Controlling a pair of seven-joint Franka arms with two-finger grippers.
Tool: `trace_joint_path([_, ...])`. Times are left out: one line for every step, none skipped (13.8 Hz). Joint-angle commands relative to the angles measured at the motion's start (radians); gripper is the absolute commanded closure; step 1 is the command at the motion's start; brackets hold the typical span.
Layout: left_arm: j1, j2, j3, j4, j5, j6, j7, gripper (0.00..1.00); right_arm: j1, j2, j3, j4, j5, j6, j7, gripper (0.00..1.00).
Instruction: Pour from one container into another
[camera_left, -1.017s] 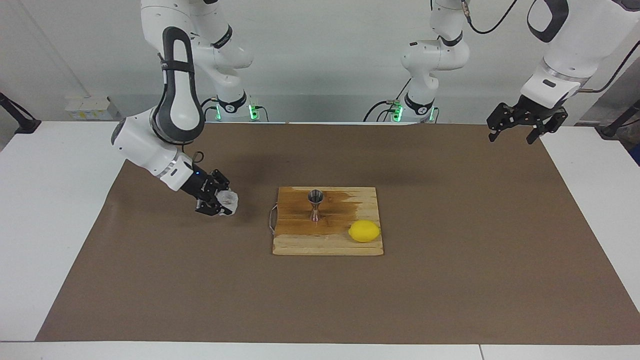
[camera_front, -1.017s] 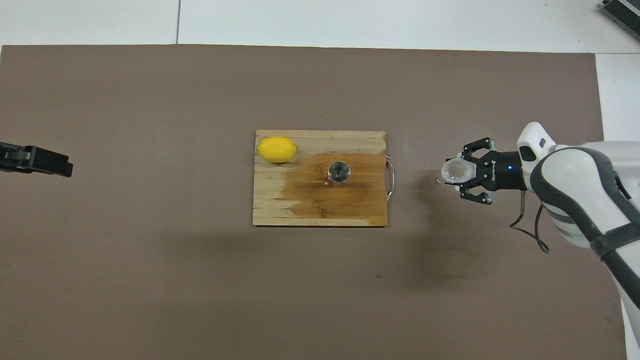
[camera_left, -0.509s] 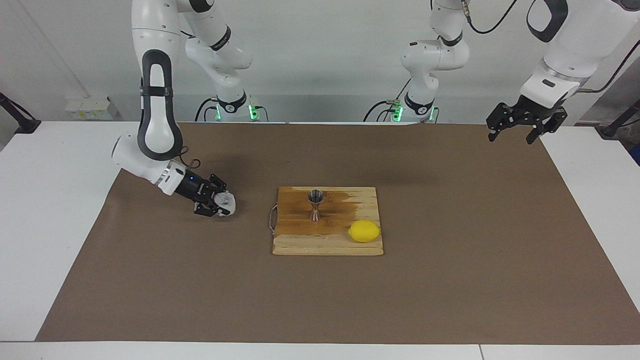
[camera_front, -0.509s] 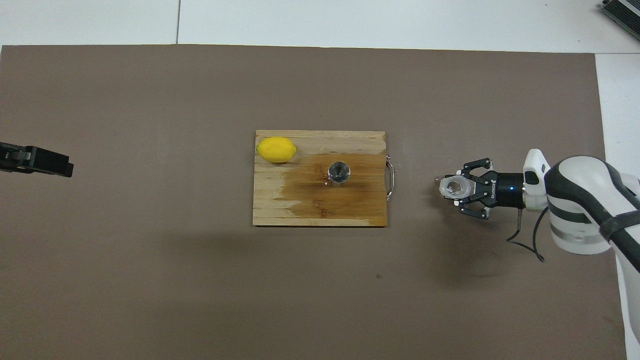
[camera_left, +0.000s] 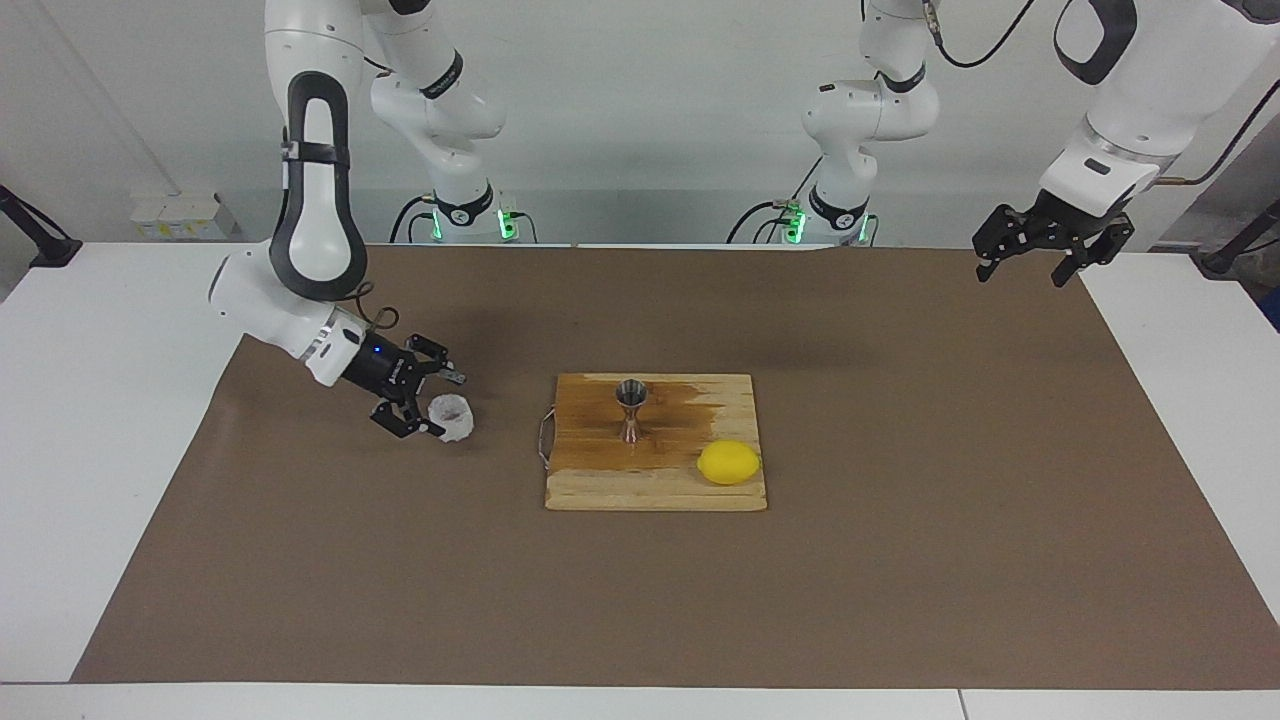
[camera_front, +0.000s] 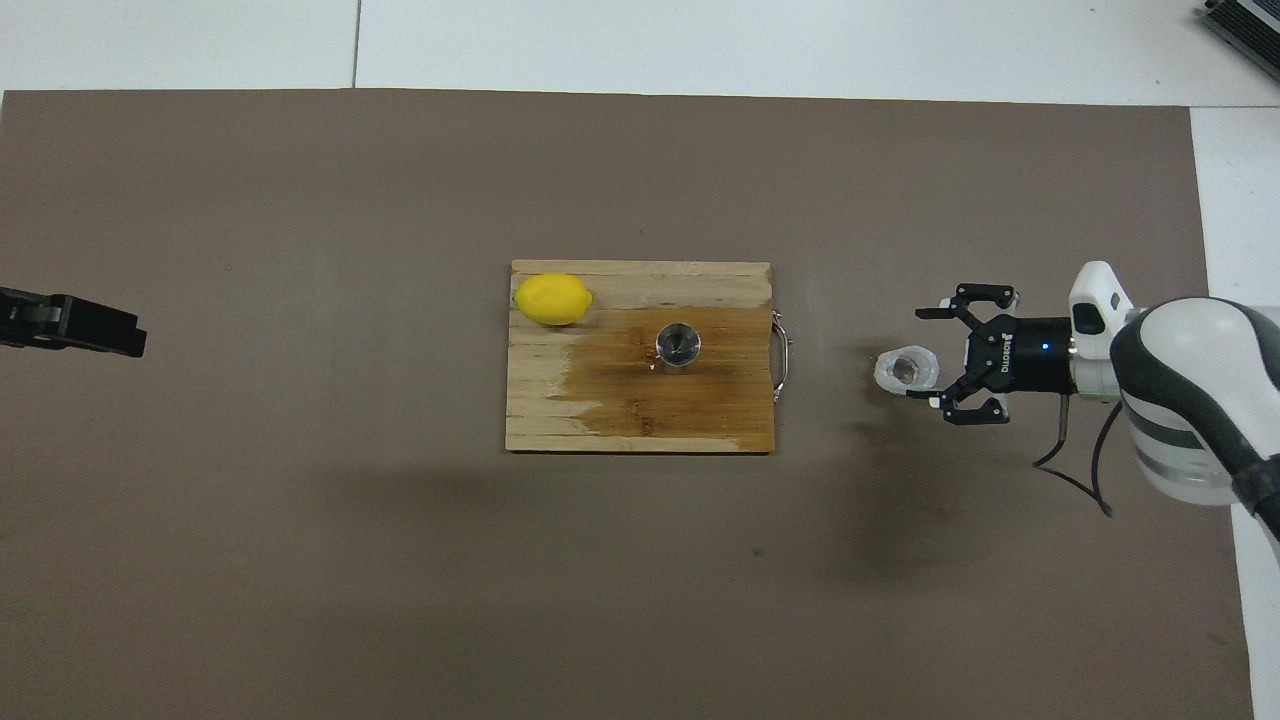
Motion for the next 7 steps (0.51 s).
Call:
trace_joint_path([0.011, -0.023, -0.002, -0.019, -0.013, -0.007, 0.012, 0.00, 0.006, -0.077, 0.002, -0.015, -0.166, -0.021, 0.279, 0.00])
trace_joint_path([0.011, -0.023, -0.002, -0.019, -0.013, -0.011, 0.012, 0.00, 0.027, -0.079, 0.002, -0.009, -0.247, -0.012, 0.391, 0.00])
trace_joint_path([0.011, -0.023, -0.002, -0.019, -0.013, -0.009, 0.012, 0.00, 0.040, -0.076, 0.002, 0.000, -0.336, -0.007, 0.512, 0.00])
trace_joint_path([0.011, -0.021, -0.002, -0.017, -0.013, -0.005, 0.012, 0.00, 0.044, -0.077, 0.002, 0.007, -0.428, -0.004, 0.647, 0.00])
trace_joint_path([0.011, -0.023, -0.002, -0.017, -0.013, -0.009, 0.012, 0.00, 0.045, -0.080, 0.004, 0.014, -0.502, -0.004, 0.798, 0.00])
trace_joint_path([0.011, -0.023, -0.002, -0.020, -0.013, -0.011, 0.012, 0.00, 0.058, -0.082, 0.005, 0.031, -0.587, -0.005, 0.923, 0.00])
trace_joint_path([0.011, -0.023, -0.002, -0.020, -0.013, -0.008, 0.014, 0.00, 0.080, -0.080, 0.005, 0.037, -0.699, -0.005, 1.067, 0.00])
